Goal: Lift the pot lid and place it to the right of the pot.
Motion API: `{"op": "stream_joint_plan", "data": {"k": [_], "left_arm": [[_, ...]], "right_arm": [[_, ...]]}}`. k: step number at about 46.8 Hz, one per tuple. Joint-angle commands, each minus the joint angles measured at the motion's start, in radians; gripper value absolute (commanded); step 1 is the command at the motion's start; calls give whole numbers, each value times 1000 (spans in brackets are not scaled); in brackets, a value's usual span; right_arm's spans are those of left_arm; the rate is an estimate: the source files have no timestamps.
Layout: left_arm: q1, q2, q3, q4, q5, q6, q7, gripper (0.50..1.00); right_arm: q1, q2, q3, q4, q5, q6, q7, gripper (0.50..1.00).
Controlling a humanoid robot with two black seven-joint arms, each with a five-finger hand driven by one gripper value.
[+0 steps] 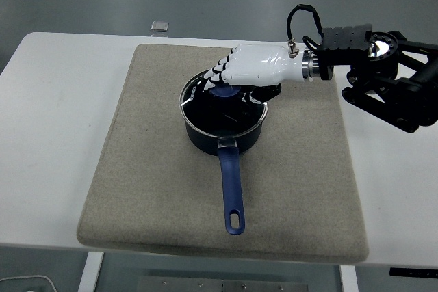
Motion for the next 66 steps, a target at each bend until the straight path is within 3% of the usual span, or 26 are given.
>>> {"op": "stream_joint_plan", "data": {"k": [1,43,66], "left_arm": [[0,0,0,-1,0,0,1,1000],[0,0,0,1,0,0,1,1000],[0,0,0,-1,0,0,-1,1000]], "right_arm": [[3,-1,3,-2,3,-2,0,500],[35,-1,4,-6,5,2,0,500],[103,-1,6,-45,23,9,0,500]]}}
